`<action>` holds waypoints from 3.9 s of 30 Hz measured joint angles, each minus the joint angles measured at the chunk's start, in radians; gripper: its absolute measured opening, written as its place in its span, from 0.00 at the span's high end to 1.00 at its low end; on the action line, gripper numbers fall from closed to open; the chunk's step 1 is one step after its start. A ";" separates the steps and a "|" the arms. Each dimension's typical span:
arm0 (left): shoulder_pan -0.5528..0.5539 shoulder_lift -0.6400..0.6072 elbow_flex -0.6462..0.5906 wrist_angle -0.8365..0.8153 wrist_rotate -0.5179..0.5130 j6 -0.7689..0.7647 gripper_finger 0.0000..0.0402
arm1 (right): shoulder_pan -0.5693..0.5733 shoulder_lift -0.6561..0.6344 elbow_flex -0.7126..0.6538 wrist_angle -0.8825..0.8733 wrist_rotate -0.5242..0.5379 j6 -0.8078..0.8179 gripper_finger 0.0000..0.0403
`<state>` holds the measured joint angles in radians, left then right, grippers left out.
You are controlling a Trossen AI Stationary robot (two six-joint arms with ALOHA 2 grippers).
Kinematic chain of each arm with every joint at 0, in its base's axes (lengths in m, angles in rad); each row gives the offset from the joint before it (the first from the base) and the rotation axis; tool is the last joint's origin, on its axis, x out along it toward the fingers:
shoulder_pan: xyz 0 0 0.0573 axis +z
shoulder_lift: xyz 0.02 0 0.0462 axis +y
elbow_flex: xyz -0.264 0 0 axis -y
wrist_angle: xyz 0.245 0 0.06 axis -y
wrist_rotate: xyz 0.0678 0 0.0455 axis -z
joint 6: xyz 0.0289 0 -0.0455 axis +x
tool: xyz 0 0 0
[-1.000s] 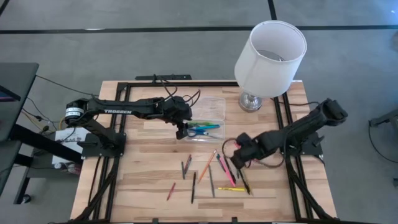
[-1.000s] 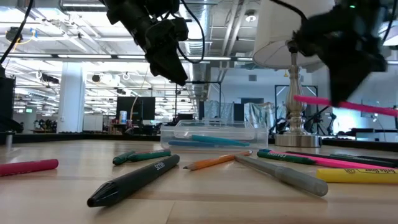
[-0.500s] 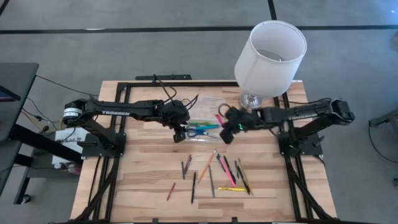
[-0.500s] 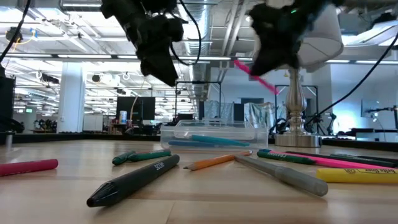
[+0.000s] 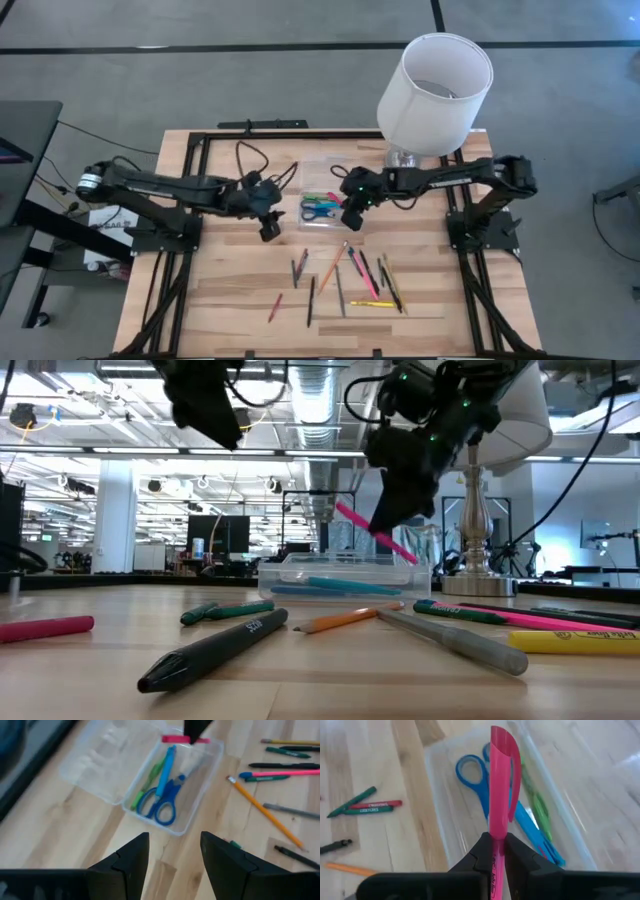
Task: Pick & place school supplies into a supply box
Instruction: Put the pink pen into the transparent supply box, then put the red crayon into the transparent supply box
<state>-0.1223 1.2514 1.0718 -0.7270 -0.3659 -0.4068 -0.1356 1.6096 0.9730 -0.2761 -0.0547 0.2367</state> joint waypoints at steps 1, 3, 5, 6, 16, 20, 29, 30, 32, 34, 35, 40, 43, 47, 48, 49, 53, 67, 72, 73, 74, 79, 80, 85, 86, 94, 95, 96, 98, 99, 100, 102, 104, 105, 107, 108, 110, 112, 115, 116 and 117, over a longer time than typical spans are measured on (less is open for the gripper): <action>-0.020 -0.010 0.000 -0.012 -0.032 -0.020 0.57 | 0.004 0.015 0.008 0.005 0.000 -0.019 0.96; -0.054 -0.024 0.000 -0.035 -0.091 -0.061 0.57 | 0.011 0.034 0.019 -0.016 0.000 -0.076 0.95; -0.084 -0.033 0.000 -0.068 -0.138 -0.097 0.57 | 0.019 0.063 0.044 0.002 0.000 -0.140 0.94; -0.096 -0.034 0.000 -0.077 -0.155 -0.116 0.57 | 0.024 0.074 0.051 -0.001 0.000 -0.169 0.94; -0.170 -0.033 0.000 -0.123 -0.204 -0.232 0.57 | 0.028 0.184 0.174 -0.127 0.008 -0.291 0.92; -0.187 -0.033 0.000 -0.130 -0.208 -0.251 0.57 | 0.023 0.178 0.184 -0.124 0.011 -0.290 0.86; -0.193 -0.032 -0.042 -0.128 -0.162 -0.294 0.57 | 0.015 0.168 0.187 -0.141 0.011 -0.203 0.72; -0.193 -0.028 -0.047 -0.124 -0.149 -0.293 0.57 | 0.017 0.160 0.186 -0.148 0.007 -0.191 0.71; -0.193 -0.022 -0.059 -0.103 -0.121 -0.275 0.57 | 0.029 0.131 0.185 -0.158 0.006 -0.185 0.69; -0.193 -0.021 -0.086 -0.057 -0.081 -0.246 0.57 | 0.046 0.093 0.187 -0.166 0.009 -0.184 0.68; -0.193 -0.021 -0.104 -0.027 -0.062 -0.240 0.57 | 0.054 0.074 0.187 -0.179 0.015 -0.181 0.68; -0.192 -0.021 -0.181 0.101 -0.002 -0.310 0.57 | 0.085 -0.043 0.186 -0.303 0.120 -0.094 0.69; -0.194 -0.021 -0.216 0.161 0.034 -0.382 0.57 | 0.096 -0.111 0.183 -0.411 0.185 -0.030 0.70; -0.224 -0.021 -0.259 0.235 0.120 -0.467 0.57 | 0.122 -0.201 0.183 -0.556 0.242 0.037 0.70; -0.237 -0.021 -0.264 0.237 0.141 -0.493 0.57 | 0.132 -0.221 0.183 -0.583 0.256 0.054 0.70; -0.254 -0.021 -0.268 0.238 0.153 -0.521 0.57 | 0.143 -0.241 0.183 -0.615 0.278 0.072 0.70; -0.343 -0.021 -0.272 0.246 0.160 -0.666 0.57 | 0.191 -0.320 0.183 -0.718 0.370 0.132 0.70; -0.584 0.262 -0.209 0.493 0.051 -0.923 0.57 | 0.275 -0.501 0.182 -0.856 0.506 0.185 0.70; -0.582 0.448 -0.022 0.278 0.055 -0.941 0.57 | 0.287 -0.536 0.183 -0.901 0.509 0.183 0.70; -0.578 0.481 0.020 0.219 0.059 -0.942 0.57 | 0.286 -0.545 0.185 -0.901 0.513 0.182 0.70; -0.572 0.514 0.063 0.159 0.072 -0.944 0.57 | 0.285 -0.551 0.182 -0.907 0.515 0.182 0.70; -0.548 0.654 0.214 -0.024 0.142 -0.934 0.57 | 0.286 -0.574 0.182 -0.924 0.530 0.176 0.70; -0.546 0.668 0.230 -0.022 0.149 -0.930 0.57 | 0.286 -0.578 0.182 -0.921 0.530 0.175 0.70; -0.537 0.701 0.236 -0.019 0.228 -0.970 0.57 | 0.286 -0.584 0.183 -0.920 0.529 0.175 0.70; -0.537 0.700 0.233 -0.024 0.245 -0.984 0.57 | 0.286 -0.584 0.183 -0.920 0.529 0.175 0.70; -0.538 0.699 0.228 -0.042 0.292 -1.030 0.57 | 0.286 -0.584 0.183 -0.917 0.529 0.175 0.70; -0.537 0.699 0.228 -0.046 0.292 -1.031 0.57 | 0.286 -0.584 0.183 -0.917 0.529 0.175 0.70; -0.537 0.699 0.224 -0.048 0.294 -1.037 0.57 | 0.286 -0.583 0.183 -0.917 0.528 0.175 0.70; -0.534 0.698 0.211 -0.049 0.313 -1.059 0.57 | 0.286 -0.584 0.183 -0.916 0.528 0.180 0.70; -0.534 0.694 0.202 -0.039 0.323 -1.072 0.57 | 0.286 -0.583 0.183 -0.915 0.528 0.181 0.71; -0.534 0.693 0.192 -0.028 0.328 -1.083 0.57 | 0.286 -0.583 0.183 -0.913 0.528 0.181 0.70; -0.534 0.695 0.182 -0.005 0.328 -1.097 0.57 | 0.286 -0.583 0.183 -0.912 0.528 0.182 0.71; -0.533 0.694 0.177 0.012 0.318 -1.098 0.57 | 0.286 -0.583 0.183 -0.912 0.528 0.182 0.71; -0.532 0.694 0.175 0.020 0.315 -1.098 0.57 | 0.286 -0.583 0.183 -0.912 0.528 0.182 0.71; -0.530 0.693 0.171 0.026 0.313 -1.098 0.57 | 0.286 -0.583 0.183 -0.912 0.528 0.182 0.71; -0.529 0.693 0.171 0.026 0.314 -1.099 0.57 | 0.286 -0.583 0.183 -0.912 0.528 0.182 0.71; -0.528 0.693 0.171 0.024 0.313 -1.090 0.57 | 0.286 -0.583 0.183 -0.912 0.528 0.182 0.71; -0.528 0.693 0.171 0.020 0.308 -1.053 0.58 | 0.286 -0.583 0.183 -0.912 0.528 0.182 0.71; -0.528 0.694 0.170 0.004 0.309 -0.943 0.62 | 0.286 -0.583 0.183 -0.912 0.528 0.182 0.71; -0.529 0.694 0.170 -0.001 0.309 -0.897 0.65 | 0.286 -0.583 0.183 -0.912 0.528 0.180 0.71; -0.529 0.694 0.170 -0.006 0.309 -0.856 0.68 | 0.286 -0.583 0.183 -0.912 0.528 0.178 0.71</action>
<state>-0.6510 1.9457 1.2419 -0.7333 -0.0571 -1.2625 0.1505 1.0264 1.1557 -1.1881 0.4730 0.4145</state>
